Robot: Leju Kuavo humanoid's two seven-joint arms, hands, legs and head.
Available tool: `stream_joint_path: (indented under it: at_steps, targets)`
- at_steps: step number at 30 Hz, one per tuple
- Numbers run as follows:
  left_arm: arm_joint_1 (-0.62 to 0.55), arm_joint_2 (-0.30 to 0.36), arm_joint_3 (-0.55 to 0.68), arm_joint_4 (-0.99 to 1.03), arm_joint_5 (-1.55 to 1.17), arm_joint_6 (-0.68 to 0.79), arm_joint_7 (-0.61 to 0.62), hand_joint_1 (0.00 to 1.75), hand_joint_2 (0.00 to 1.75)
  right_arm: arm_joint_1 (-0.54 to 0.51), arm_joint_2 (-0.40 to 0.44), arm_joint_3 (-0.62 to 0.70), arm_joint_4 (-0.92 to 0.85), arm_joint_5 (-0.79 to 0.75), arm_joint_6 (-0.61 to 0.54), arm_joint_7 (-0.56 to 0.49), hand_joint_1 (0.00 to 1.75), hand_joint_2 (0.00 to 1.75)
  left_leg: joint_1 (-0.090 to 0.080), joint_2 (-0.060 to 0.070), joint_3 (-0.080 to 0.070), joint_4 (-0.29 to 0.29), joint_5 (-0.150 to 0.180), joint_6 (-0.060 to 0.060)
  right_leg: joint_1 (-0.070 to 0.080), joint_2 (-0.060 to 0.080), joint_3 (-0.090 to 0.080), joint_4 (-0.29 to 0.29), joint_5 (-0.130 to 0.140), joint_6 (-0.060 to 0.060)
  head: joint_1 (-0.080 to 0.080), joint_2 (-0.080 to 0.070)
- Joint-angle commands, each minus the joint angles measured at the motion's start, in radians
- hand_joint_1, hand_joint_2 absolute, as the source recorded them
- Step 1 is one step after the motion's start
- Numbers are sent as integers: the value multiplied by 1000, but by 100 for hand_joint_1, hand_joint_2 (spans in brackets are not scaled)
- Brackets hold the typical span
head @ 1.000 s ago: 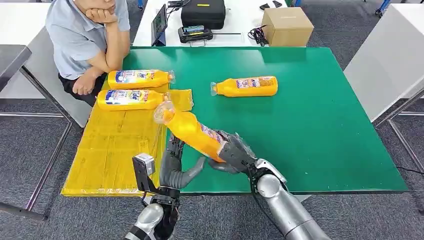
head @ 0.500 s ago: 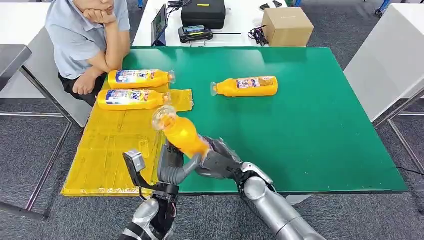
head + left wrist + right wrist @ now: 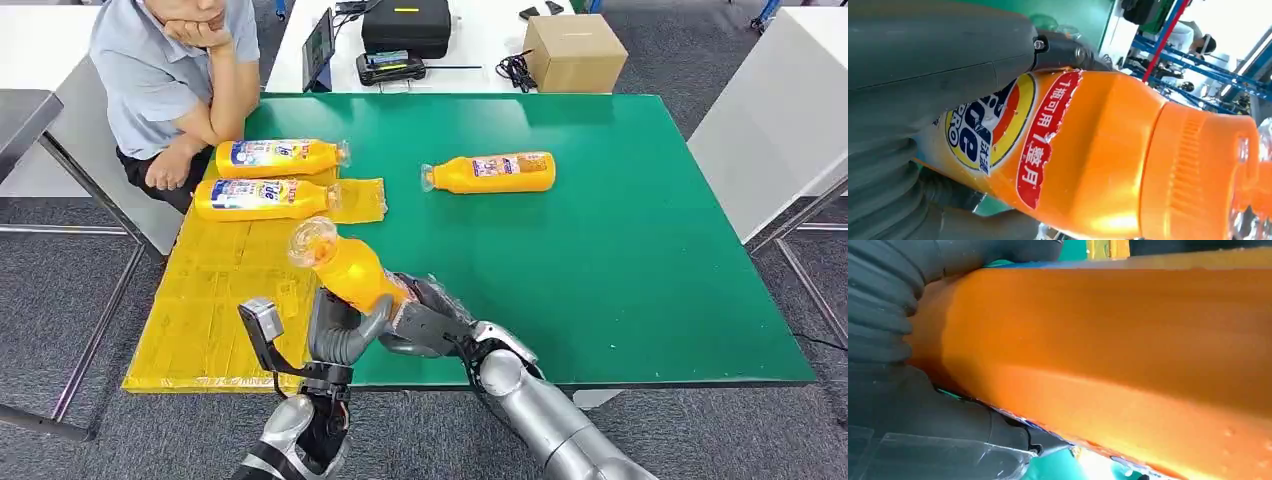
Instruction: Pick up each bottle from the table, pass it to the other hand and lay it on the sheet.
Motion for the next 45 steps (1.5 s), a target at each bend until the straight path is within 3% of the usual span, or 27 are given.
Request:
stream_joint_path:
  at_steps: [1,2,5,6,12,15,18,19,21,23,27,32,33,38,45]
  targets:
    - [-46,18,-28,31,-9,-12,-24,175,175,-46,6,59,68,-18,19,1,31,175,1,2,3,0,-1,-1,1,1,2,0,-1,-2,0,0]
    - [-44,21,-30,25,-19,-5,-31,175,175,-48,6,55,77,-25,25,12,0,175,1,2,5,1,-3,-2,1,1,4,0,-2,-3,0,0]
    - [-40,24,-29,13,-59,41,-40,175,175,-49,5,47,95,-26,16,12,0,175,1,1,3,0,-1,-2,1,1,3,0,-1,-2,0,0]
    - [-37,25,-24,6,-71,55,-46,175,175,-45,7,42,97,-20,-4,17,0,0,1,2,5,0,-3,-2,2,1,5,0,-2,-3,0,0]
    - [-23,27,-18,-18,-123,103,-50,175,175,-6,-4,6,73,14,-74,15,0,0,1,2,5,0,-2,-3,2,1,5,-1,-2,-3,0,0]
    - [40,38,12,-122,-237,194,-51,175,175,133,-28,-124,-27,74,-203,28,0,0,1,-2,5,-1,-1,-2,1,-2,6,-2,-2,-2,0,0]
    - [89,62,38,-211,-478,311,-10,175,175,294,-62,-269,-149,159,-281,27,0,0,1,-4,4,-2,-1,-1,1,-4,5,-2,-2,-1,0,0]
    - [91,82,47,-222,-678,419,-2,175,175,349,-70,-331,-200,187,-300,22,0,0,1,-6,6,-2,-2,-2,1,-7,8,-3,-4,-2,0,0]
    - [92,115,101,-237,-1024,498,97,175,175,403,-64,-431,-269,221,-281,5,0,0,1,-6,5,-2,-2,-2,1,-7,7,-2,-4,-2,0,0]
    - [71,144,187,-202,-1429,533,269,175,175,409,-39,-500,-297,221,-272,-2,0,0,0,-4,3,-1,-3,-2,0,-3,4,-1,-3,-1,0,0]
    - [23,163,291,-165,-1476,541,285,175,175,389,-10,-525,-309,231,-265,-5,0,0,0,0,2,0,-3,-2,0,1,2,0,-2,-2,0,0]
    - [4,168,325,-155,-1549,541,329,175,175,384,1,-524,-305,238,-273,-9,0,0,1,2,2,0,-3,-2,1,0,1,0,-1,-3,0,0]
    - [-24,190,357,-121,-1646,541,371,175,175,379,5,-516,-301,253,-288,-18,0,175,2,2,3,0,-3,-3,2,0,2,0,-2,-3,0,0]
    - [-174,325,377,219,-1742,496,409,175,175,359,18,-498,-255,220,-285,-35,0,175,2,3,7,-3,-1,-3,2,1,5,-2,-1,-4,0,0]
    - [-237,309,316,444,-1761,356,385,175,175,372,6,-525,-261,190,-275,-49,0,175,2,-1,6,-2,-1,-2,2,-3,5,-1,-2,-2,0,0]
